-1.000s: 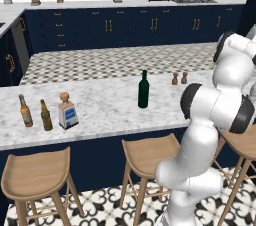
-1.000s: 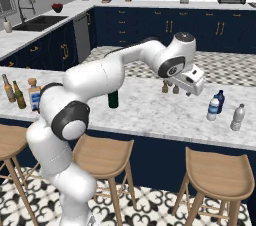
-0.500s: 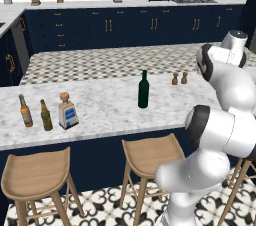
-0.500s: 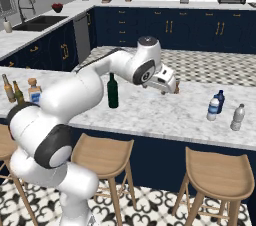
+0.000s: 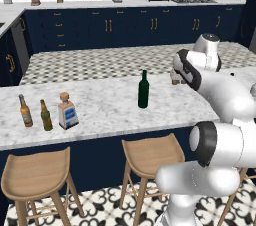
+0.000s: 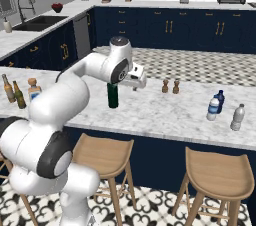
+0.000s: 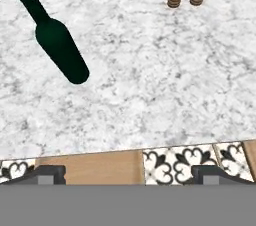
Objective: Move the plastic bottles in the middle to the plastics group, and the glass bottles in the middle to the glass group.
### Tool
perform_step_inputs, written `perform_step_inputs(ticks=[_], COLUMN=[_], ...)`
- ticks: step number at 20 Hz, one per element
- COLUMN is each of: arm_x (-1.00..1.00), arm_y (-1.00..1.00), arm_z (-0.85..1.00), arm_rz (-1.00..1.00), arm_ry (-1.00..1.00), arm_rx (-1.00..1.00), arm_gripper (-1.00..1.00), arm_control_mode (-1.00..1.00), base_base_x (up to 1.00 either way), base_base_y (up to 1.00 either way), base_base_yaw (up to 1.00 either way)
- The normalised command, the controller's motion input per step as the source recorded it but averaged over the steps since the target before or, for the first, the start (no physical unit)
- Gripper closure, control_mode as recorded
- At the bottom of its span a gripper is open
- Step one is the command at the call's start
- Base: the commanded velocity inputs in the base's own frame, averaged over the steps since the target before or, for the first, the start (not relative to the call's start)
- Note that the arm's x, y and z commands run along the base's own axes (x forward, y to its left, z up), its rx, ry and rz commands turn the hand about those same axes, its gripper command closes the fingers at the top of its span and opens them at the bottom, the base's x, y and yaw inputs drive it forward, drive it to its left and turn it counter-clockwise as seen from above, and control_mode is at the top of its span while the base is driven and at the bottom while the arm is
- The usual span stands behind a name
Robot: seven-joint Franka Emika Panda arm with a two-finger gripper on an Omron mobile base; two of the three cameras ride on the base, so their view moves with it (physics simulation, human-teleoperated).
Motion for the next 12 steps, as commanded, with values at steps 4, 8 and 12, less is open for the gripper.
perform_step_inputs(ticks=[4,8,12], arm_x=[0.59,0.55,0.28], arm_y=[1.0,1.0,0.68], arm_z=[-0.35,-0.36,-0.06], arm_rz=[0.42,0.42,0.06], arm_ry=[0.0,0.0,-0.04], arm_rx=[0.0,0.0,-0.05], arm_gripper=[-1.0,-1.0,-1.0], arm_control_mode=[-1.0,-1.0,-1.0], base_base_x=[0.0,0.0,0.0], base_base_y=[0.0,0.0,0.0], base_base_yaw=[0.0,0.0,0.0])
